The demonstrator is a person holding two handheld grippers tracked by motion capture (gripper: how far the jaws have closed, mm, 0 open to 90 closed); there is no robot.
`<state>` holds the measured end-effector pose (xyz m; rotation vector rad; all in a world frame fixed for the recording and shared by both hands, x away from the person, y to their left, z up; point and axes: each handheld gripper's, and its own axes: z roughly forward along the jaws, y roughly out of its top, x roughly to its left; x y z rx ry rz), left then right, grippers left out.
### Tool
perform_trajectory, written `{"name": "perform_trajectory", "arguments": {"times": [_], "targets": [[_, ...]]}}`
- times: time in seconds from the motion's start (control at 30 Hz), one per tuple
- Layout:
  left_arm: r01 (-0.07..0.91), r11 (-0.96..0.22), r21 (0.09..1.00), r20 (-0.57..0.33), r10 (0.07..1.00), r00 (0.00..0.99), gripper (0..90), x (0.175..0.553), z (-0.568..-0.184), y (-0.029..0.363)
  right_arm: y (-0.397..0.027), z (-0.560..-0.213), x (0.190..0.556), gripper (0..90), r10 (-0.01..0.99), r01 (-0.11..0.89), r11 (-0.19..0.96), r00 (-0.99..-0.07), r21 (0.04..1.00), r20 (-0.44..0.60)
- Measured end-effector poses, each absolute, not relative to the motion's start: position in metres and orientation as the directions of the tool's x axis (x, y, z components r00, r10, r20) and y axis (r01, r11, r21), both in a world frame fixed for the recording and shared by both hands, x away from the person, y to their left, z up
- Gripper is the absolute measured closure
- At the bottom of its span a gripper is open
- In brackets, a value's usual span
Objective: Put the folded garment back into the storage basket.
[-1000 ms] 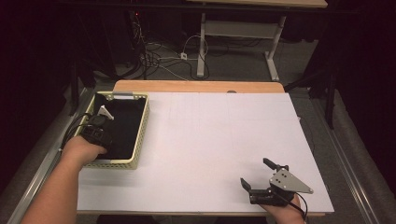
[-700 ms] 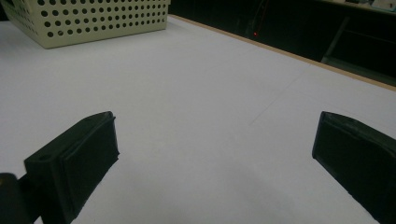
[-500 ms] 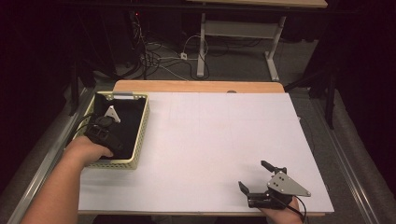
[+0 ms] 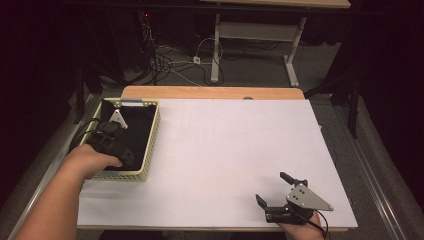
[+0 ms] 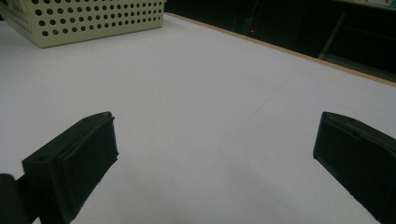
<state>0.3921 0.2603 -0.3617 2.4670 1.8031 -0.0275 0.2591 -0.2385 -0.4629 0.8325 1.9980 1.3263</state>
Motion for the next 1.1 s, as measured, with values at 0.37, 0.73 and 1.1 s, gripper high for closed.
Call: {"name": "perform_trajectory", "arguments": {"times": [0.37,0.73,1.1], "targets": [[0.924,-0.380,0.036,-0.088,0.920,0.382,0.0,0.380,-0.341,0.223,-0.241,-0.459,0.258,0.5,0.772,0.165,0.297,-0.622,0.941,-0.134],[0.893,-0.448,0.037,-0.080,0.890,0.449,0.0,0.378,-0.337,0.183,-0.240,-0.460,0.257,0.5,0.770,0.166,0.300,-0.624,0.939,-0.135],[0.867,-0.497,0.037,-0.088,0.863,0.498,0.0,0.379,-0.352,0.153,-0.239,-0.461,0.257,0.5,0.771,0.169,0.301,-0.622,0.938,-0.135]]}}
